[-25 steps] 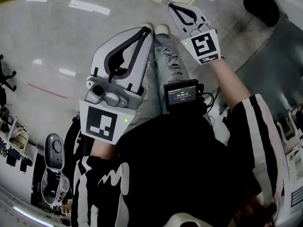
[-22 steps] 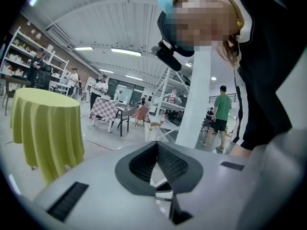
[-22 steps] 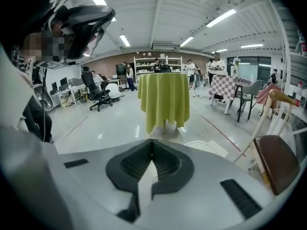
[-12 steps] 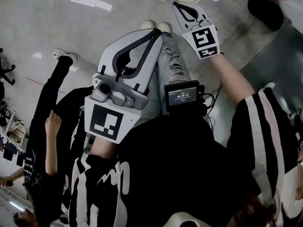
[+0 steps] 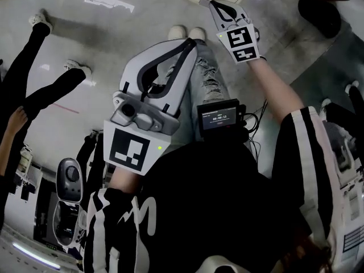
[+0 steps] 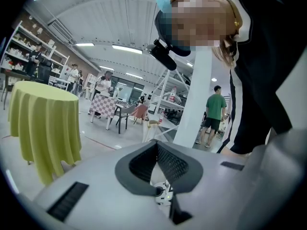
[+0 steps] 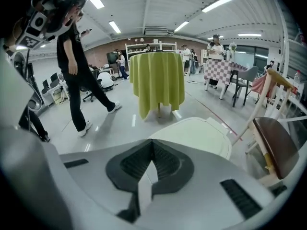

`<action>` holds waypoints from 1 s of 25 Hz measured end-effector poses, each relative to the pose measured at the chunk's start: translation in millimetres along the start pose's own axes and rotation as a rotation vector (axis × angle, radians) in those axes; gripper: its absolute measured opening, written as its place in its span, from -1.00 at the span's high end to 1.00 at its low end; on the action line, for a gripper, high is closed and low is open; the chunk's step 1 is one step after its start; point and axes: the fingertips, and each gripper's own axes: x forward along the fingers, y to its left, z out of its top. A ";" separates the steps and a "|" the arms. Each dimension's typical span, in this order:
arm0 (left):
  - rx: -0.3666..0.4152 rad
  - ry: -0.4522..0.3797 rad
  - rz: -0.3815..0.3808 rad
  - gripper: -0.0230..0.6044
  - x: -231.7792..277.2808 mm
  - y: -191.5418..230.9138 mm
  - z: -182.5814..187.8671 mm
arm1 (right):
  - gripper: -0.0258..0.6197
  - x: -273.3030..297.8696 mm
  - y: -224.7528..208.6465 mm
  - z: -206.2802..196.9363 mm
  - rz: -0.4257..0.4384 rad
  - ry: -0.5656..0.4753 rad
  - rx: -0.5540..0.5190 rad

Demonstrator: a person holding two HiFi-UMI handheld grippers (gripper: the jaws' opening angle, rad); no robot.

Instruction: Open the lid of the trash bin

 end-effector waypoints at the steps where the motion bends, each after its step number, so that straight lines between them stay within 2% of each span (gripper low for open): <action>1: 0.001 0.001 -0.002 0.90 0.3 0.1 0.3 | 0.90 2.2 -1.3 -3.3 -0.003 0.011 -0.006; 7: -0.001 0.000 0.002 0.90 0.8 2.2 3.2 | 0.90 15.2 -4.9 -23.8 -0.007 0.088 -0.040; 11: -0.001 0.009 0.005 0.90 -0.1 3.9 1.8 | 0.90 26.2 -6.0 -43.8 -0.012 0.162 -0.025; 25: -0.012 0.009 0.021 0.90 1.5 6.7 -1.3 | 0.90 42.6 -2.3 -74.6 -0.012 0.280 -0.119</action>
